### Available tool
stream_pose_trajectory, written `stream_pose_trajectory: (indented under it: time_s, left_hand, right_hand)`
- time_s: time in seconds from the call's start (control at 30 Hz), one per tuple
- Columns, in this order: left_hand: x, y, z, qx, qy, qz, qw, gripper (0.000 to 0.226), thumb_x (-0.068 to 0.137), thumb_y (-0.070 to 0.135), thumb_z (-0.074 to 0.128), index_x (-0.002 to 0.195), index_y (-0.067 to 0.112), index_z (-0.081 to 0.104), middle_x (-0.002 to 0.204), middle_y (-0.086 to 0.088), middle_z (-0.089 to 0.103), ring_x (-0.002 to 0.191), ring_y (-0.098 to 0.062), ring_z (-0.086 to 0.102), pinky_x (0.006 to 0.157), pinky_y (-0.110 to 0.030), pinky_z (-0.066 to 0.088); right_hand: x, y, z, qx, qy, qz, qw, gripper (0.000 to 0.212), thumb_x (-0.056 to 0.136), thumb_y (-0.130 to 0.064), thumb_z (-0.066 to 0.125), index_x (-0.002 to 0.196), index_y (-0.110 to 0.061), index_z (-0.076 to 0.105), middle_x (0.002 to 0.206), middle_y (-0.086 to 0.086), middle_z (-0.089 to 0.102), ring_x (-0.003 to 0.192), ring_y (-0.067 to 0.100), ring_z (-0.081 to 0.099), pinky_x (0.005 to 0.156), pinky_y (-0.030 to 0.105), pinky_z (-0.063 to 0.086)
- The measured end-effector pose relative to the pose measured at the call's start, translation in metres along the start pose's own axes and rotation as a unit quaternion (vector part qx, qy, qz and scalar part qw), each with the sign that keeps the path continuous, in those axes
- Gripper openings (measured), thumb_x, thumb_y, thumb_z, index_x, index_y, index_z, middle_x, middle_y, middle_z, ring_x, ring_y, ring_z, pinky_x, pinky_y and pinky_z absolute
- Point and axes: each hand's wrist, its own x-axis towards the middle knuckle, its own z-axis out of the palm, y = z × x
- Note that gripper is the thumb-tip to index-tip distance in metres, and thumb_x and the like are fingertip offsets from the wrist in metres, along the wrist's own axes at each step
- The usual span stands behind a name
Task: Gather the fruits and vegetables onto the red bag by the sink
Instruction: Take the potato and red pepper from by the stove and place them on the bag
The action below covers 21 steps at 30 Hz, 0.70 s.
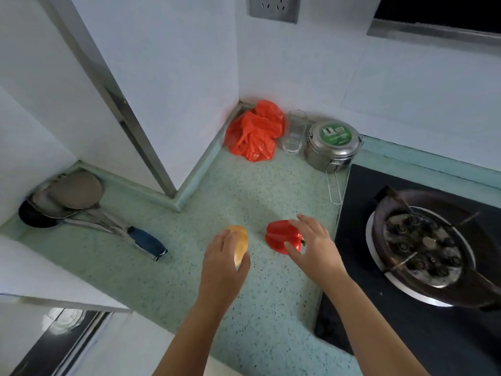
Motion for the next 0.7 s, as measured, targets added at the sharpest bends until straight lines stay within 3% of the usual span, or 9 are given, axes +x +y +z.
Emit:
stream_pose_trajectory:
  time_s: [0.1,0.3,0.47,0.7]
  left_hand:
    - [0.010,-0.004,0.009,-0.003,-0.012,0.000,1.000,0.047,0.076,0.022,0.063,0.119,0.004,0.053,0.120,-0.020,0.054,0.107,-0.036,0.053,0.087,-0.046,0.046]
    - [0.020,-0.018,0.020,0.014,-0.019,-0.024,0.999,0.050,0.073,0.016,0.075,0.117,0.002,0.055,0.126,-0.025,0.048,0.113,-0.041,0.048,0.086,-0.053,0.048]
    - [0.024,-0.019,0.021,-0.005,-0.044,-0.084,0.995,0.058,0.082,0.025,0.065,0.133,0.012,0.041,0.141,-0.014,0.032,0.125,-0.028,0.035,0.095,-0.040,0.043]
    - [0.027,-0.021,0.023,-0.049,-0.058,-0.105,0.992,0.066,0.075,0.026,0.071,0.132,0.019,0.038,0.132,-0.007,0.039,0.114,-0.018,0.039,0.083,-0.025,0.036]
  right_hand:
    - [0.010,0.004,0.007,0.019,-0.023,0.022,0.999,0.053,0.084,-0.032,0.060,0.132,-0.022,0.041,0.142,-0.002,0.034,0.128,0.016,0.029,0.104,0.041,0.034]
    - [0.017,0.009,0.020,0.099,-0.025,0.070,0.992,0.059,0.081,-0.031,0.064,0.134,-0.023,0.038,0.143,-0.001,0.029,0.128,0.017,0.029,0.104,0.035,0.035]
    - [0.017,0.009,0.031,0.142,-0.021,0.097,0.985,0.065,0.079,-0.032,0.066,0.135,-0.026,0.034,0.138,-0.002,0.031,0.124,0.016,0.032,0.104,0.040,0.037]
    - [0.013,0.012,0.042,0.177,-0.028,0.120,0.977,0.076,0.075,-0.032,0.071,0.136,-0.036,0.026,0.143,-0.003,0.016,0.127,0.017,0.028,0.105,0.040,0.036]
